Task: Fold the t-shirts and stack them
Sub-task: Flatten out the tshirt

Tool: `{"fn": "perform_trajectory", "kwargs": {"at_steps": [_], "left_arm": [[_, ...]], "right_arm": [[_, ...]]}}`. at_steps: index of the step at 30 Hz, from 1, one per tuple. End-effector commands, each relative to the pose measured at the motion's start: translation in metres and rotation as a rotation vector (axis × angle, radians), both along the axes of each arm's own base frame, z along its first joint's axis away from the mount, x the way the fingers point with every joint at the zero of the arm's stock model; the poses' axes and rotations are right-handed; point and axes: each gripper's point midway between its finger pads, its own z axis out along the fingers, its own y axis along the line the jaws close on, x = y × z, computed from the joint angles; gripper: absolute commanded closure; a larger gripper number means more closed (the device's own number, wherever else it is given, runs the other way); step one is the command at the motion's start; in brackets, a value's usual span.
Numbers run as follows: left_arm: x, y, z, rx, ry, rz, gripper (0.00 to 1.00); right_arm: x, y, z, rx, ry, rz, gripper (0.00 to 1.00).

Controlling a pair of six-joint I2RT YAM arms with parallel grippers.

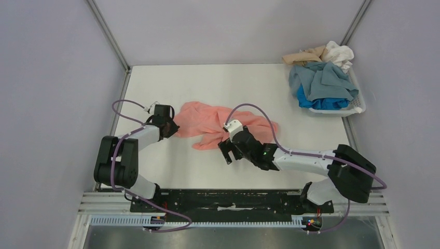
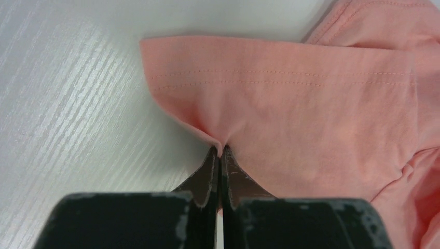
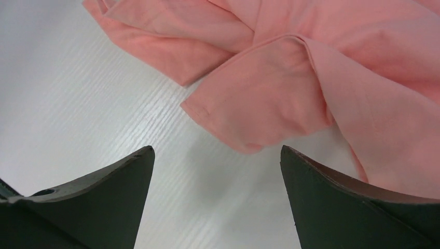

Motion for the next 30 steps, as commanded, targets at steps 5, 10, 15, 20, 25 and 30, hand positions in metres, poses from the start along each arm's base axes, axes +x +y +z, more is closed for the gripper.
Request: {"fn": "perform_trajectory", "kwargs": {"at_steps": [5,10,15,20,25,30], "left_arm": [[-0.02,-0.006,-0.001,-0.051,-0.011,-0.016,0.98],[-0.023,-0.005,0.0,-0.051,-0.018,-0.012,0.98],[-0.025,-0.002,0.0,-0.039,-0.02,-0.004,0.98],[-0.025,0.002,0.004,-0.022,-0.036,0.011,0.98],[-0.026,0.01,0.01,0.008,-0.057,0.036,0.98],[-0.023,0.013,0.025,0.019,-0.098,0.048,0.98]], "right_arm": [[0.027,0.026,-0.018,-0.096,-0.016,-0.135,0.18],[0.031,0.042,-0.037,-0.111,0.017,-0.123,0.22],[0.026,0.028,-0.063,-0.169,0.064,-0.177,0.32],[0.024,-0.007,-0.077,-0.216,0.083,-0.283,0.59],[0.031,-0.033,-0.063,-0.186,0.036,-0.354,0.96],[0.044,-0.067,-0.025,-0.134,-0.072,-0.433,1.0]]}}
